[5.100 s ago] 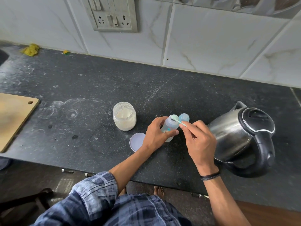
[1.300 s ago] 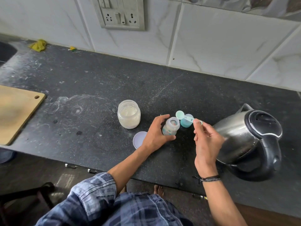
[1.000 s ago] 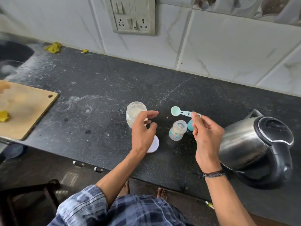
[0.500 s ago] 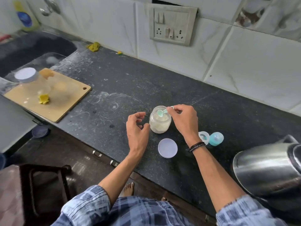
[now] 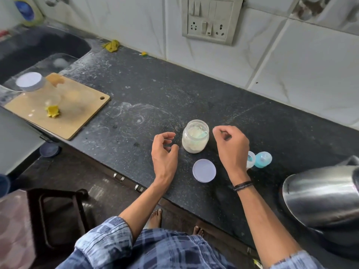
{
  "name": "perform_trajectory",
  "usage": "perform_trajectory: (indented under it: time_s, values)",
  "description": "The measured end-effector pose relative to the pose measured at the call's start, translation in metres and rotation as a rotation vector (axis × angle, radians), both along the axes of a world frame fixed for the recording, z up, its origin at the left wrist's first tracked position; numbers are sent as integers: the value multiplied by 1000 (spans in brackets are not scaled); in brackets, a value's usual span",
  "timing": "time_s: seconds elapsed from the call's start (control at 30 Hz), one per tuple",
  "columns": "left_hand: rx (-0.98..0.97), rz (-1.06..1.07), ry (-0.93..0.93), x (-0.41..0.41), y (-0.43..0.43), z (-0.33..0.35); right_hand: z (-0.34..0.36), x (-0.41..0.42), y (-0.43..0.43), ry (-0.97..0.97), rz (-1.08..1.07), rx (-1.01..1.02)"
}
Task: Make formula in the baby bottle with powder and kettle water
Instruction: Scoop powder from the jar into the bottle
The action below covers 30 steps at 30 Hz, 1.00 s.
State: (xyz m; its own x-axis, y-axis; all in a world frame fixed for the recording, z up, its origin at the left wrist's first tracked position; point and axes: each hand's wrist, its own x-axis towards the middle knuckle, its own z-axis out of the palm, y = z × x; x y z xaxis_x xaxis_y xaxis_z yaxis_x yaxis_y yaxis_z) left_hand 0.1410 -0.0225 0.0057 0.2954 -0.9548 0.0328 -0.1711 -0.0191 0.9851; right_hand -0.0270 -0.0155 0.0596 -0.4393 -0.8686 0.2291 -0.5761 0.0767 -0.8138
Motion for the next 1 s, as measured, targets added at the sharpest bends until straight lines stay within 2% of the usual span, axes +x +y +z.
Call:
perform_trajectory:
  time_s: [0.13,0.3,0.4,0.57,0.87,1.0]
  values:
    - [-22,0,1,-4,0,-2,-17,5,43,35,48,4]
    - [-15,-13,-9,-8,3,-7,-61,5,63,278,208,416]
    - [4,-50,-18,-11,7,-10,-74,10,64,394,304,549]
    - [6,-116,-39,-9,10,-13,-78,15,63,457,333,571]
    - [-75,-232,-52,-20,14,-9,-50,1,85,251,185,453]
    - [-127,-288,-52,-33,21,-9,-43,-17,109,222,129,439]
